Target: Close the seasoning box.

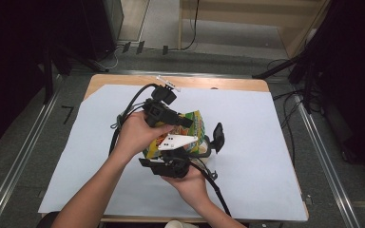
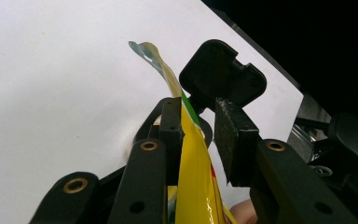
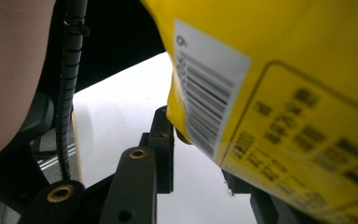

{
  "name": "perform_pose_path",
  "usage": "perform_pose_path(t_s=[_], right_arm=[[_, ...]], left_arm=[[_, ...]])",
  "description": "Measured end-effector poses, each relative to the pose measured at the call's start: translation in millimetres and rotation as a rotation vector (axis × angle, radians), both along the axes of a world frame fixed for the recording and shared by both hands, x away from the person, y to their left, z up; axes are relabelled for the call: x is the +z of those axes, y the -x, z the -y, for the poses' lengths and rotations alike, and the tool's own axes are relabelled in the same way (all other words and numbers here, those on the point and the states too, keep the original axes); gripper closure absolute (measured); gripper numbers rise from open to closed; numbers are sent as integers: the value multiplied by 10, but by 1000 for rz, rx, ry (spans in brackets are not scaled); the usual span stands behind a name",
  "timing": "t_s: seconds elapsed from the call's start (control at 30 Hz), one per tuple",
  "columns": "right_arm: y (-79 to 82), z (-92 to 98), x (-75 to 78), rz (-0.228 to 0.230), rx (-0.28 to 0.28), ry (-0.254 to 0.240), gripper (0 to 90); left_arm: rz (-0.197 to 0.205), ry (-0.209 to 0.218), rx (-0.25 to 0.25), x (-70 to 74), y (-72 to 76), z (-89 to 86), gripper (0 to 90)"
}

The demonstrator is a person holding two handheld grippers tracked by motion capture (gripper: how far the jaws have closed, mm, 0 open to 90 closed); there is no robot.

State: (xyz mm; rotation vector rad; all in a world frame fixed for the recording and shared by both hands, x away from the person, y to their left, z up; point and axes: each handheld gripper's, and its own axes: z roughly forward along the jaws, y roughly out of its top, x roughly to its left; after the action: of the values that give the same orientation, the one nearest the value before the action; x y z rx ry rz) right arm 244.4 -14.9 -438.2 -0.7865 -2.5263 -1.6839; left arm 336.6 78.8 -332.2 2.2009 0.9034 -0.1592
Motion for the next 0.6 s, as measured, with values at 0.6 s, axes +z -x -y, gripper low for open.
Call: perform_pose_path(t_s=[0.6], right_arm=[[1,3,22,1,2,-2,703]], left_arm=[[28,-10,8,40,39,11,731]])
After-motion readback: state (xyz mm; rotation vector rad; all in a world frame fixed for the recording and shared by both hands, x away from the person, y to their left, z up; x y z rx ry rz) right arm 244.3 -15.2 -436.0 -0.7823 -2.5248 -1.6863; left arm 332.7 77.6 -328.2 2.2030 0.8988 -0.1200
